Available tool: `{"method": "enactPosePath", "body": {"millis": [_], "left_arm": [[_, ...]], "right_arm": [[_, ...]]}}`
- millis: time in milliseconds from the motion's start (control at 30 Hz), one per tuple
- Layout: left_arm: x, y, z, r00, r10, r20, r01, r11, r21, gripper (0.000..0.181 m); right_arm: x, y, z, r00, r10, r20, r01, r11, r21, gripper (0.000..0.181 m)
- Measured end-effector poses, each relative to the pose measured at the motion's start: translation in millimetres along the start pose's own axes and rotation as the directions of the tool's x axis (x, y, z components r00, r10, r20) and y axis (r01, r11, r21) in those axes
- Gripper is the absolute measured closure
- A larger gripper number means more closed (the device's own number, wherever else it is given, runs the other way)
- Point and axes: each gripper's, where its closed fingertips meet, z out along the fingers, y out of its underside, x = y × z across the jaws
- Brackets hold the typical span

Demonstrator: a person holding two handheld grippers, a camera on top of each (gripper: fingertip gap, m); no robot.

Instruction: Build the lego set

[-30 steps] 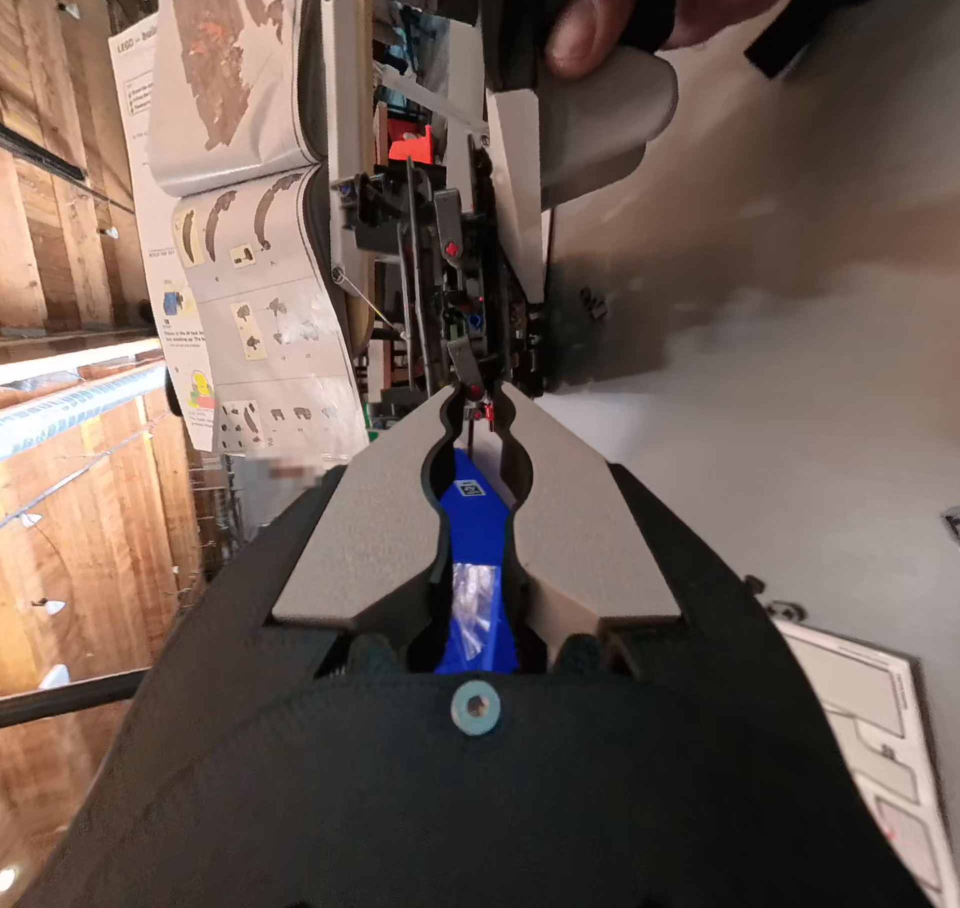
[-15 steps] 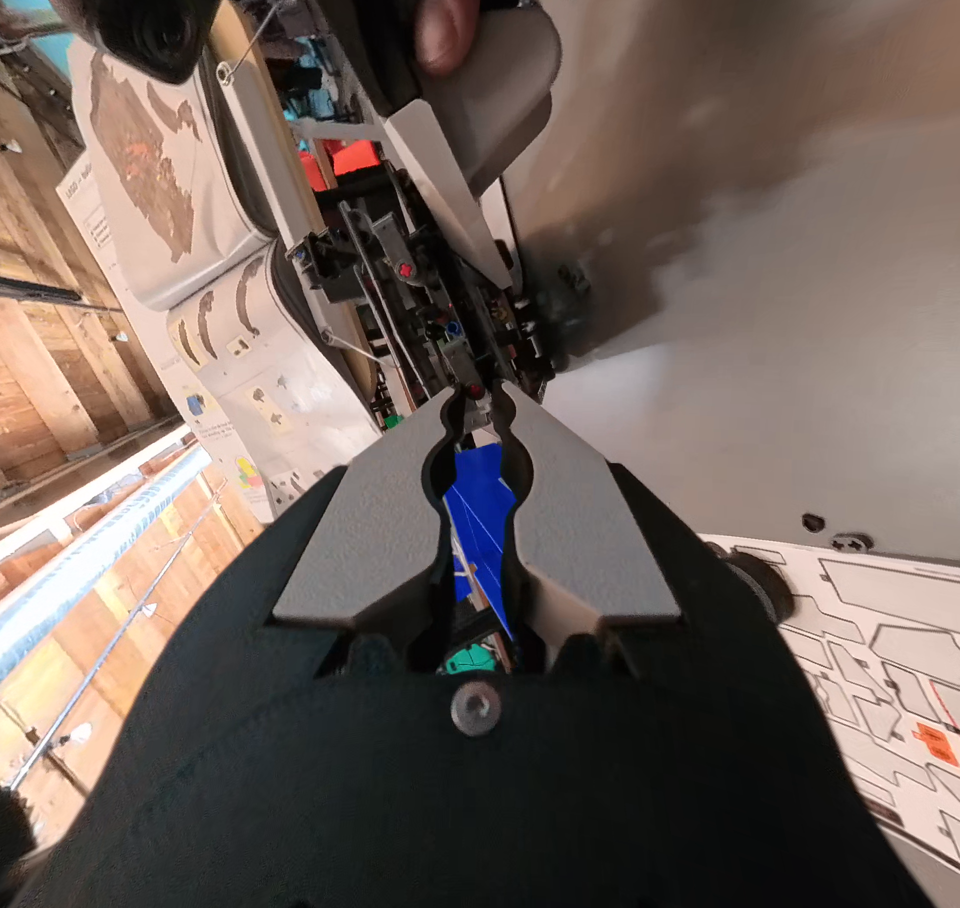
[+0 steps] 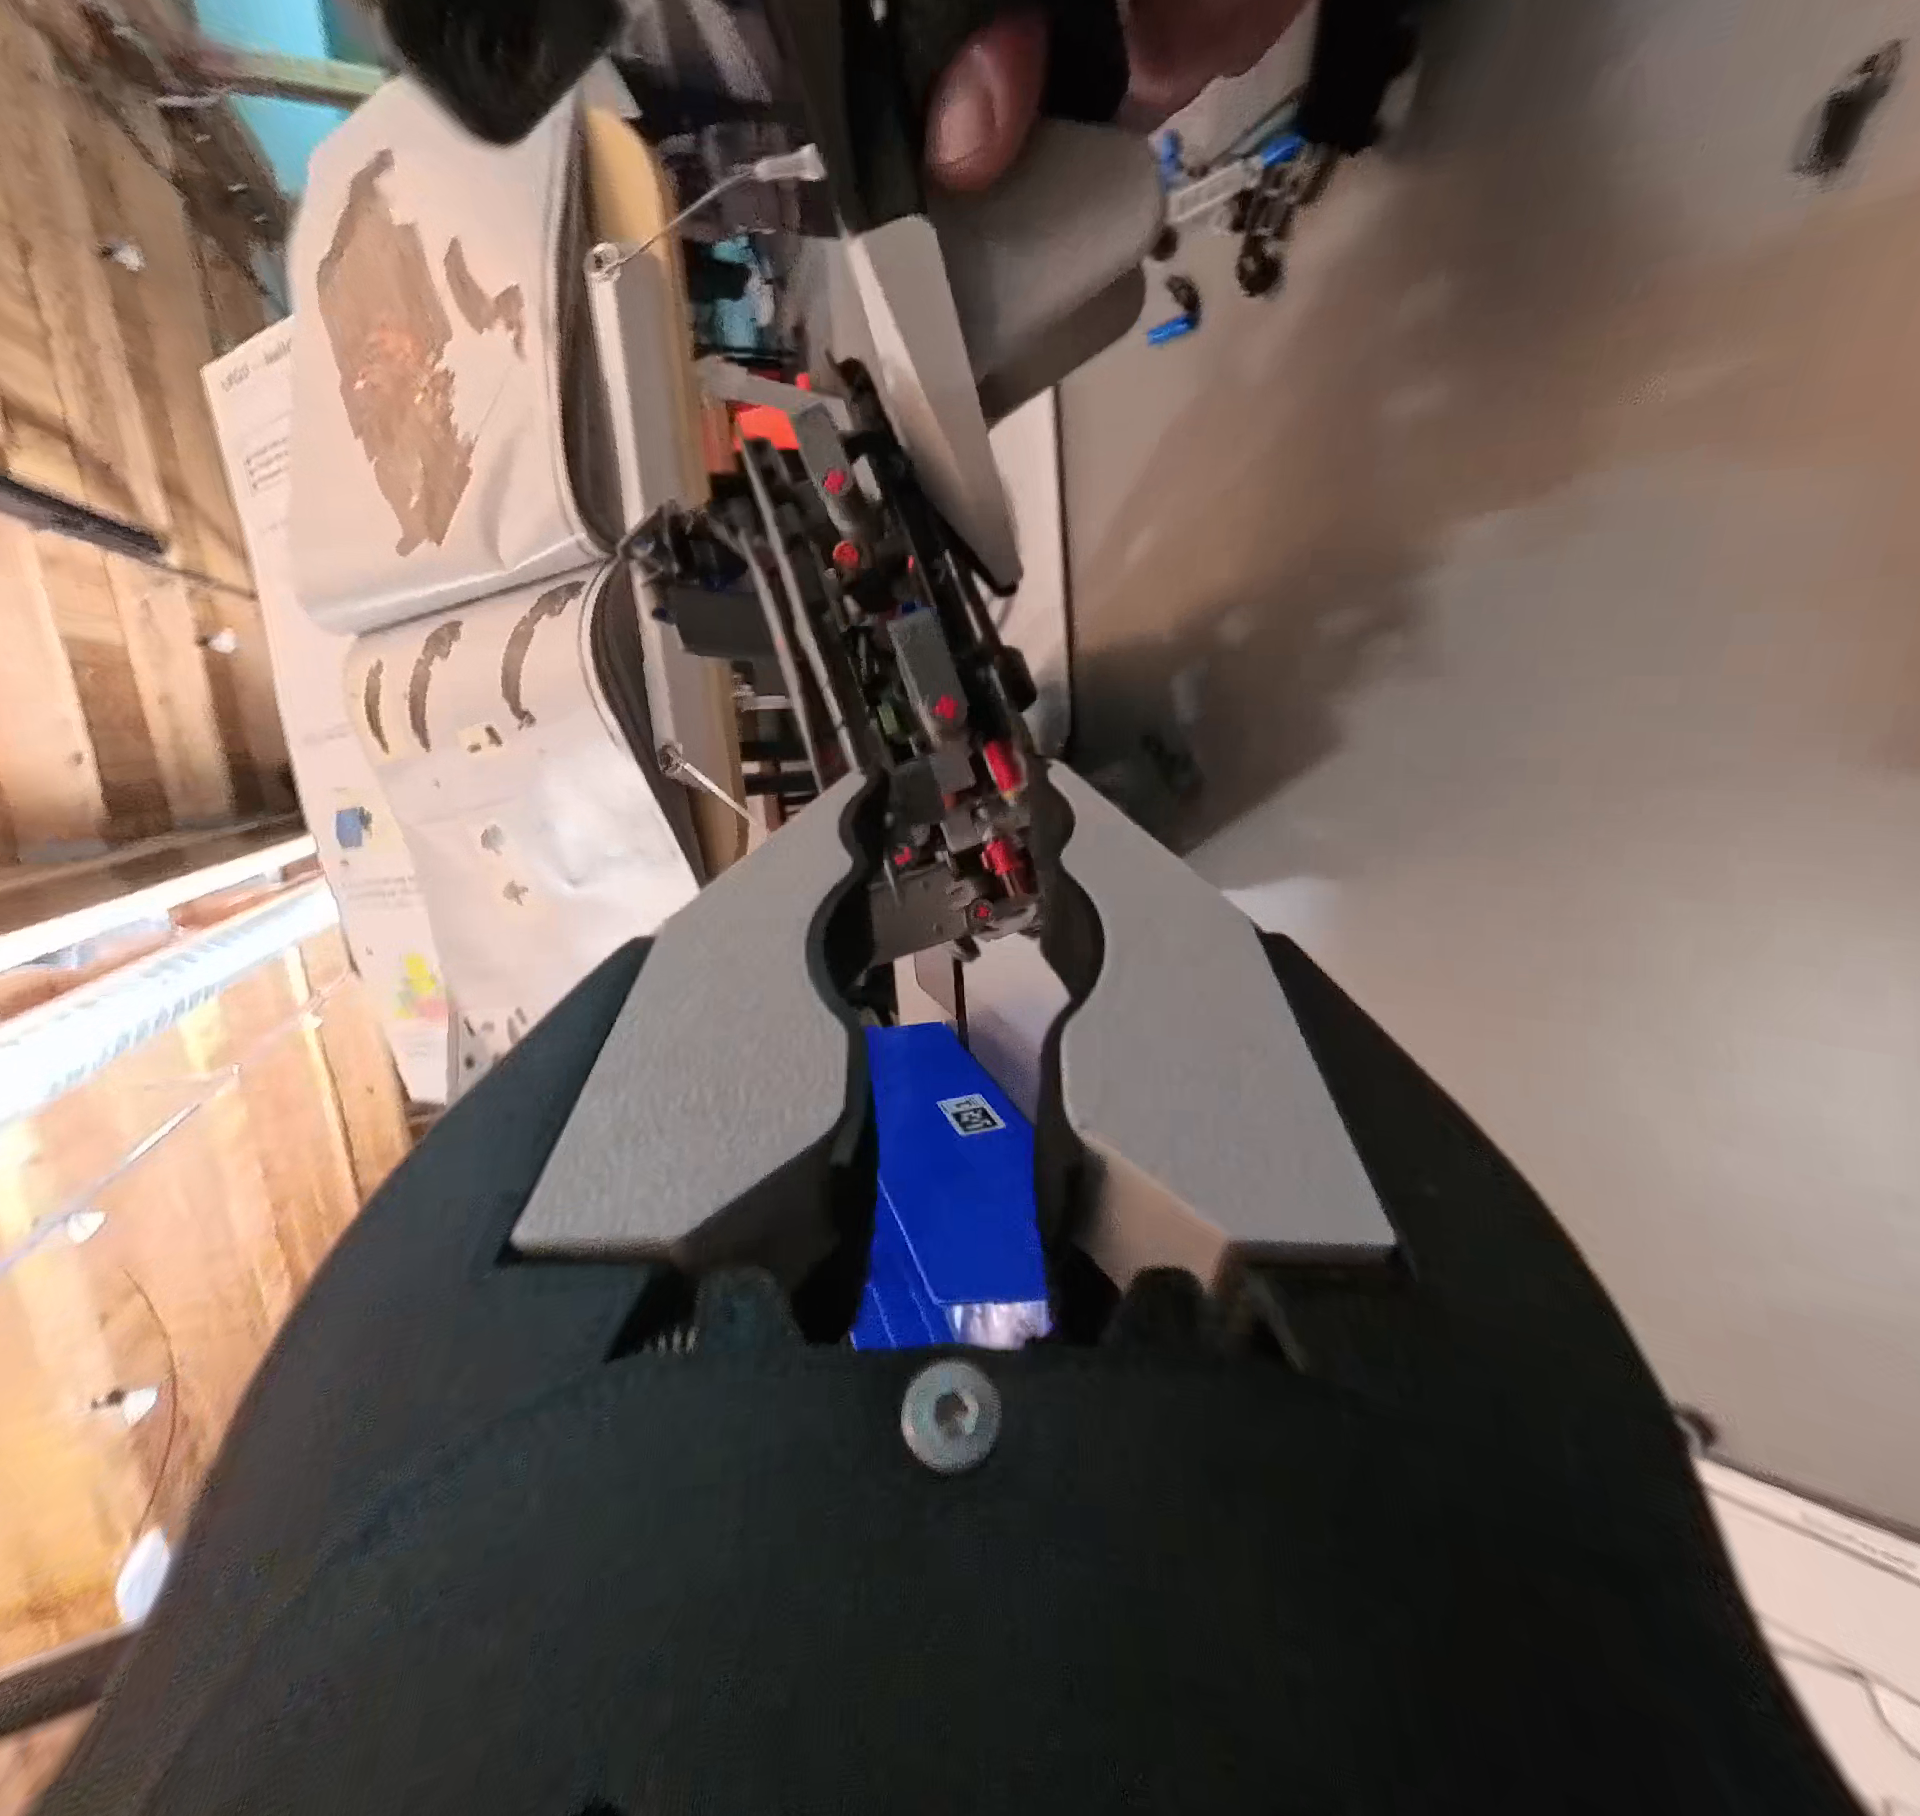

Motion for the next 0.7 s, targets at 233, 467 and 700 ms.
{"method": "enactPosePath", "body": {"millis": [233, 467, 700], "left_arm": [[10.7, 8.1, 8.6, 0.977, -0.212, -0.009, 0.212, 0.976, 0.049, 0.161], [6.0, -1.4, 15.5, 0.966, -0.255, 0.053, 0.248, 0.963, 0.105, 0.172], [3.3, -7.5, 20.8, 0.956, -0.273, 0.104, 0.26, 0.958, 0.122, 0.176]], "right_arm": [[2.3, -4.7, -4.0, 1.0, 0.02, 0.008, -0.02, 0.999, 0.035, 0.18], [5.0, -10.2, -10.1, 0.998, 0.056, 0.023, -0.058, 0.996, 0.074, 0.18], [4.8, -9.0, -9.3, 0.998, 0.06, 0.028, -0.062, 0.996, 0.068, 0.18]]}}
